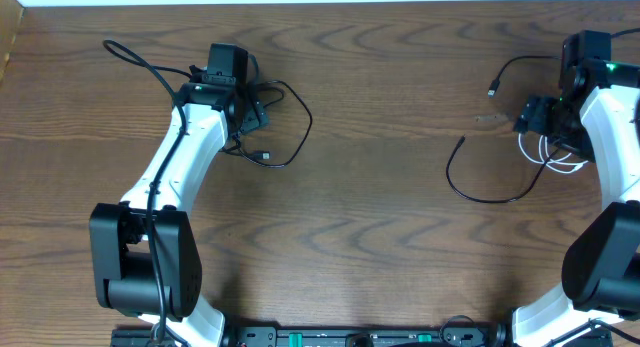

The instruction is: Untangle cables

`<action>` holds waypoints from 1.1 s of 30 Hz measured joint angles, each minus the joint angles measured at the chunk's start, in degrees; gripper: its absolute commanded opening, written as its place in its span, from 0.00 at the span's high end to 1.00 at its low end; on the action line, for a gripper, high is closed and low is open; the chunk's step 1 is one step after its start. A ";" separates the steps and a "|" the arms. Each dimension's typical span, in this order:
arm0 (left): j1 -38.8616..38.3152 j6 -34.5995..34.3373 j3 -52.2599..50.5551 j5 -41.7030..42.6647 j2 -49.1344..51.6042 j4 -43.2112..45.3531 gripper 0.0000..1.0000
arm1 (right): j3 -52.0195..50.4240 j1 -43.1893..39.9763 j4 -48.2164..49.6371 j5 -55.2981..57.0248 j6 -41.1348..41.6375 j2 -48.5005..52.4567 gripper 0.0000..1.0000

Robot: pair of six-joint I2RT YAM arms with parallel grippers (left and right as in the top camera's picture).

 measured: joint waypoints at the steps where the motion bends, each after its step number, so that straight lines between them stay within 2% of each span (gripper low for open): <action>1: 0.00 0.00 0.00 0.00 0.00 0.00 0.02 | 0.00 0.02 0.17 -1.44 0.13 0.02 0.01; 4: 0.00 0.00 0.00 0.00 0.00 -0.02 0.02 | 0.00 0.09 0.85 -7.26 0.57 0.11 0.01; 6: 0.00 0.00 0.00 0.00 0.00 -0.02 0.02 | 0.00 0.31 1.31 -11.06 0.74 0.13 0.07; 7: 0.00 0.00 0.00 0.00 0.00 -0.02 0.03 | 0.00 0.57 1.68 -13.00 0.79 0.13 0.14; 9: 0.00 0.00 0.00 0.00 0.00 0.00 0.06 | 0.00 1.33 2.47 -16.09 1.11 0.15 0.47; 10: 0.00 0.00 0.00 0.00 0.00 -0.02 0.09 | -0.02 2.08 3.23 -17.42 1.20 0.17 0.70; 11: 0.00 0.02 0.00 0.02 0.00 -0.02 0.12 | -0.02 2.80 4.00 -18.16 0.85 0.17 0.82; 12: 0.00 0.07 0.00 0.00 0.00 0.00 0.14 | -0.02 3.37 4.63 -18.73 0.39 0.17 0.90; 13: 0.00 0.39 0.00 0.00 0.00 0.00 0.16 | -0.02 4.11 5.53 -18.78 -0.04 0.17 0.93; 16: 0.00 0.68 0.00 0.00 0.00 -0.02 0.21 | -0.02 5.84 8.24 -15.43 -0.98 0.17 0.99; 21: -0.02 0.81 0.00 0.00 0.00 0.00 0.23 | -0.02 5.33 8.85 -5.09 -1.46 0.61 0.99; 25: 0.00 0.83 0.00 0.00 0.00 0.02 0.23 | -0.52 2.08 8.35 0.00 -1.46 1.73 0.99; 33: 0.00 2.38 0.00 2.69 0.00 1.38 0.23 | -4.28 -6.43 5.31 2.89 0.11 2.12 0.99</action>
